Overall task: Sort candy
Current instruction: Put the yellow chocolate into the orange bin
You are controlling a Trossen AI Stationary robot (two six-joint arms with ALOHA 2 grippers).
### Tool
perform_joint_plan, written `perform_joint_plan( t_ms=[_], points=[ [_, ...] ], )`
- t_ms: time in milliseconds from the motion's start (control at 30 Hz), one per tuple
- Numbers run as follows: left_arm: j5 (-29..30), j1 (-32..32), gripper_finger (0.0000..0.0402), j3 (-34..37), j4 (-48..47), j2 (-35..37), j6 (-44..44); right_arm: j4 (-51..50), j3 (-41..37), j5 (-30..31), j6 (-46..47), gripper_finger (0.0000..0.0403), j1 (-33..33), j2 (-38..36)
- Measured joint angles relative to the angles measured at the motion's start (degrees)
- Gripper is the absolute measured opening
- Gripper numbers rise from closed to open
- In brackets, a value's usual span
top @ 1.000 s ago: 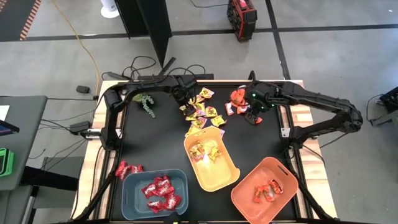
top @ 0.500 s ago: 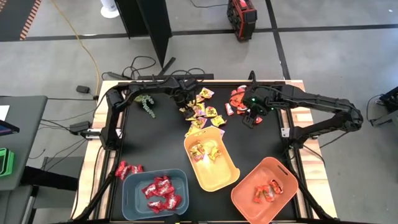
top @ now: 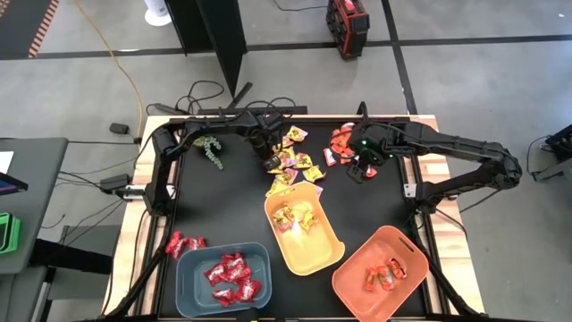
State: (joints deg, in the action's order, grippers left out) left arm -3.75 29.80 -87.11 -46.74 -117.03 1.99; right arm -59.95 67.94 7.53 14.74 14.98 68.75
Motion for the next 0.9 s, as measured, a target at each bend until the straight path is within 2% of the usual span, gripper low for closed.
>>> perform_joint_plan(
  t_ms=[200,367,533,667,767,900],
  points=[
    [0.06,0.00,0.0002,0.00,-1.93,5.37,-0.60,2.22,0.00,0.00,-0.02,0.0238,0.00,0.00],
    [4.10,-0.66,0.0001,0.00,-5.04,13.21,-1.72,2.32,0.00,0.02,-0.20,0.0238,0.00,0.00],
    [4.87,-3.93,0.0001,0.00,-8.44,21.93,-9.16,2.32,0.00,0.04,-1.48,0.0238,0.00,0.00],
    [0.66,-10.35,0.0000,0.32,-8.64,25.73,-14.54,3.67,0.00,0.13,-2.26,0.0238,0.01,0.00],
    [-4.15,-15.61,0.0000,1.42,-8.18,25.77,-17.57,4.89,0.00,0.48,-3.21,0.0238,0.02,0.02],
    [-6.55,-21.73,0.0000,2.55,-5.19,24.21,-19.16,6.34,0.00,0.51,-3.39,0.0238,0.02,0.02]
  ],
)
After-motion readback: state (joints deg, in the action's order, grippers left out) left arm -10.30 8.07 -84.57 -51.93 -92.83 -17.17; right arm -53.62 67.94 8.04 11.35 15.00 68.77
